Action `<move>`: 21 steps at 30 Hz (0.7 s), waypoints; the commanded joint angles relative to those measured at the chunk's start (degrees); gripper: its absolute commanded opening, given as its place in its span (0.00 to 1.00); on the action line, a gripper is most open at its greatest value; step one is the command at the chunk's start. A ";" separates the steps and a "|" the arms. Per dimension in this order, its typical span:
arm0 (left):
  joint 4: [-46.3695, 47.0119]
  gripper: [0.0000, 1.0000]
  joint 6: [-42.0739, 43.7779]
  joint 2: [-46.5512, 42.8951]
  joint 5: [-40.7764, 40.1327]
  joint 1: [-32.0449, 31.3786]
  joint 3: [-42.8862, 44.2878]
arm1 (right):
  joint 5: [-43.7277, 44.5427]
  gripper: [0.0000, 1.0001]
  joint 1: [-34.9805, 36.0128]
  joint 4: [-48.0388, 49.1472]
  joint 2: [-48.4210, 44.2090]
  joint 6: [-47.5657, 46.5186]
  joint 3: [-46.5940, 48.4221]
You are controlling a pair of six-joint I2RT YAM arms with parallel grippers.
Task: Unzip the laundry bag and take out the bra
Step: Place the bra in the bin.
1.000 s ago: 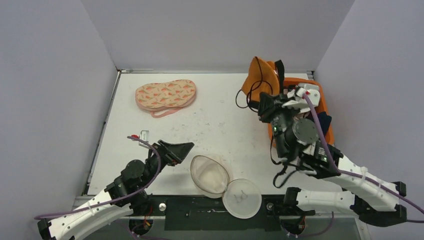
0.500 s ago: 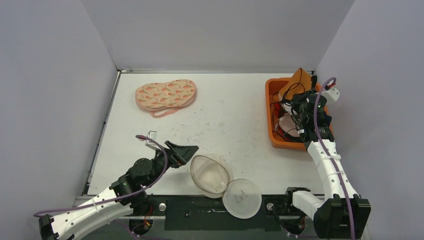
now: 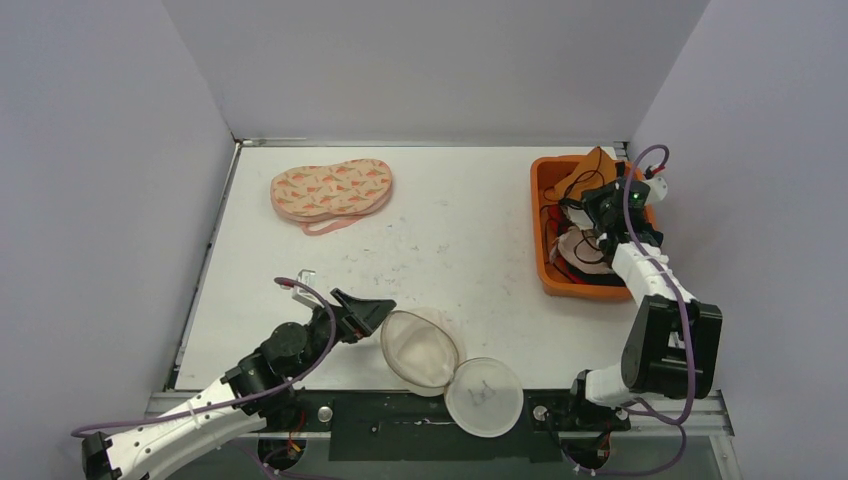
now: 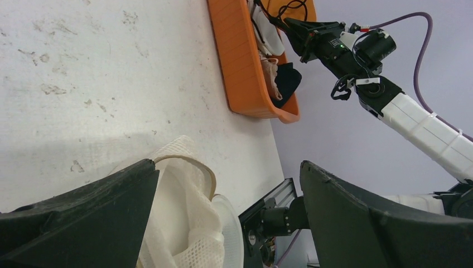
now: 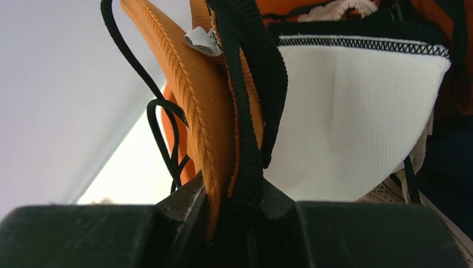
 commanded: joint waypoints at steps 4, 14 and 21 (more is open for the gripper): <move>0.51 0.98 -1.18 -2.42 -0.60 0.45 -2.89 | -1.11 0.05 -0.98 5.42 3.86 -3.21 2.61; 0.70 0.99 -0.96 0.05 -1.24 0.57 -2.56 | 2.08 0.05 -1.58 5.62 4.65 -5.09 -0.80; 2.84 0.99 -1.82 0.46 -0.29 0.62 -3.85 | 3.42 0.12 -1.69 5.02 4.46 -6.23 -2.32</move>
